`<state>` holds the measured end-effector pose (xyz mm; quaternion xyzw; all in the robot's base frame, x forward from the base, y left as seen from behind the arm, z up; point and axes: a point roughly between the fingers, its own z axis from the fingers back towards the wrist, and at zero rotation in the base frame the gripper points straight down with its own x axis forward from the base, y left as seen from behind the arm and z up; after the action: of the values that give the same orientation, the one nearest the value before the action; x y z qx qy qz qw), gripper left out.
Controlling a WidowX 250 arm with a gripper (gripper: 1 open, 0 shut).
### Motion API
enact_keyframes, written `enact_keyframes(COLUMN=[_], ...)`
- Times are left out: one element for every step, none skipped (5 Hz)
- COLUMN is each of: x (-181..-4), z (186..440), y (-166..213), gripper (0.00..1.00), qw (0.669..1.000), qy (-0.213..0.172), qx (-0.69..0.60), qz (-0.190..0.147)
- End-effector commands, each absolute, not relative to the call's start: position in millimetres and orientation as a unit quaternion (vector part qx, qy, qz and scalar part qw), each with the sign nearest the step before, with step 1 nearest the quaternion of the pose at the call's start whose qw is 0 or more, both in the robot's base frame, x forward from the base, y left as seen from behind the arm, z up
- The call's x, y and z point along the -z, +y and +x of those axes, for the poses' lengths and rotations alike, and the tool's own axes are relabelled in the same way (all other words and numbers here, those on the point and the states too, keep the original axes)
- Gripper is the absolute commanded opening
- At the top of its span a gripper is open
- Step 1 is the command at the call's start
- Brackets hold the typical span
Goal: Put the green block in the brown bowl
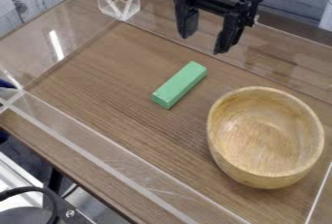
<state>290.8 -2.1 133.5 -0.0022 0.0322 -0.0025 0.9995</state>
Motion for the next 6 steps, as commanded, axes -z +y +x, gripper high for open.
enact_keyframes(x=[-129.5,-111.2,-90.8,-65.4,-43.1,-29.4], z=[289.0,289.8,293.3,283.1,272.8,270.7], y=[8.0,10.0,11.5,23.7,38.4,50.2], gripper=[1.0,1.0,1.0,1.0,1.0,1.0], qw=[0.999,0.998,0.996,0.996,0.997,0.997], qy=[0.03,0.023,0.008,0.02,0.02,0.01], qx=[0.021,0.06,0.089,0.082,0.071,0.063], qz=[0.003,0.017,0.026,0.03,0.033,0.037])
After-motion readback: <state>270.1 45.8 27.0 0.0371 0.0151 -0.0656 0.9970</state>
